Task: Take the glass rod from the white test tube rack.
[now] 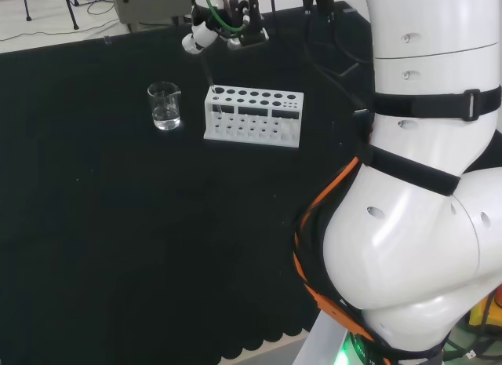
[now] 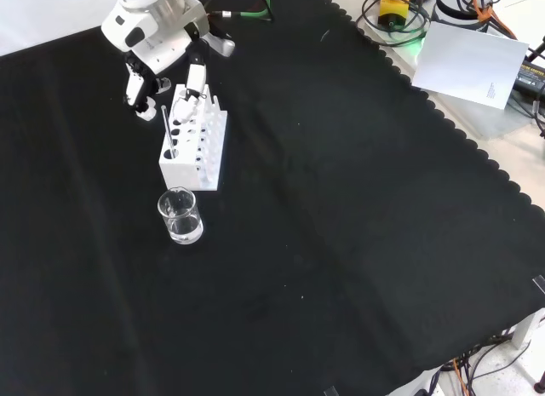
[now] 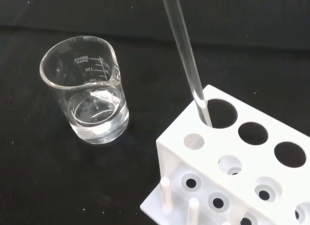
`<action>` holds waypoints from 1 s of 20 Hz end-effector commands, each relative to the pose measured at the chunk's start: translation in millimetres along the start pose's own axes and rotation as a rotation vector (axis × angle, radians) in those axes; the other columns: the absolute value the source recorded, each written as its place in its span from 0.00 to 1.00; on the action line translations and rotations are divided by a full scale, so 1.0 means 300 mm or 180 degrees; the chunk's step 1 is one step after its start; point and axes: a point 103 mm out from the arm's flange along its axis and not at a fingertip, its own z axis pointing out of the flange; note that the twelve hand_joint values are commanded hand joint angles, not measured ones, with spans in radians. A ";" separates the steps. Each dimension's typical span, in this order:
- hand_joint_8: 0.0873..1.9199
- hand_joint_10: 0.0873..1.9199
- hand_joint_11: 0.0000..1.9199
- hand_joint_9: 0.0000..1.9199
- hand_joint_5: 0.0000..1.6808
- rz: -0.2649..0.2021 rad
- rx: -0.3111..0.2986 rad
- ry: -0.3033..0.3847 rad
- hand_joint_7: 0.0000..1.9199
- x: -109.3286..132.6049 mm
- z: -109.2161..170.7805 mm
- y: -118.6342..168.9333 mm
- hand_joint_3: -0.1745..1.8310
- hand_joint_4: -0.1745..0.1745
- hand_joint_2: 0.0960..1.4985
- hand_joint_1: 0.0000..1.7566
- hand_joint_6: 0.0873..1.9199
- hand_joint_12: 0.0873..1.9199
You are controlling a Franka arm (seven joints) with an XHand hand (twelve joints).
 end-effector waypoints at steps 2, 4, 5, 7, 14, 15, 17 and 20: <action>0.73 0.70 0.74 0.74 0.38 0.0001 0.0054 -0.0034 0.53 0.018 0.025 0.011 0.29 0.00 0.56 0.40 0.55 0.67; 0.74 0.70 0.75 0.74 0.38 -0.0007 0.0061 -0.0014 0.53 0.021 0.028 0.014 0.29 0.00 0.56 0.41 0.54 0.66; 0.73 0.70 0.76 0.75 0.39 -0.0010 0.0063 -0.0012 0.54 0.022 0.029 0.015 0.29 0.00 0.55 0.42 0.54 0.66; 0.73 0.69 0.78 0.76 0.40 -0.0010 0.0061 -0.0017 0.54 0.023 0.030 0.016 0.30 0.00 0.55 0.43 0.53 0.65; 0.68 0.64 0.84 0.81 0.50 -0.0019 -0.0009 -0.0059 0.58 0.036 0.020 0.025 0.31 0.00 0.54 0.51 0.47 0.62; 0.66 0.62 0.86 0.82 0.51 -0.0037 -0.0020 -0.0053 0.58 0.039 0.017 0.025 0.31 0.00 0.54 0.53 0.45 0.61; 0.64 0.58 0.88 0.84 0.55 -0.0058 -0.0055 -0.0061 0.60 0.043 0.013 0.024 0.33 0.00 0.53 0.57 0.42 0.59; 0.61 0.52 0.91 0.87 0.60 -0.0067 -0.0078 -0.0065 0.62 0.052 0.007 0.026 0.23 0.00 0.60 0.64 0.46 0.55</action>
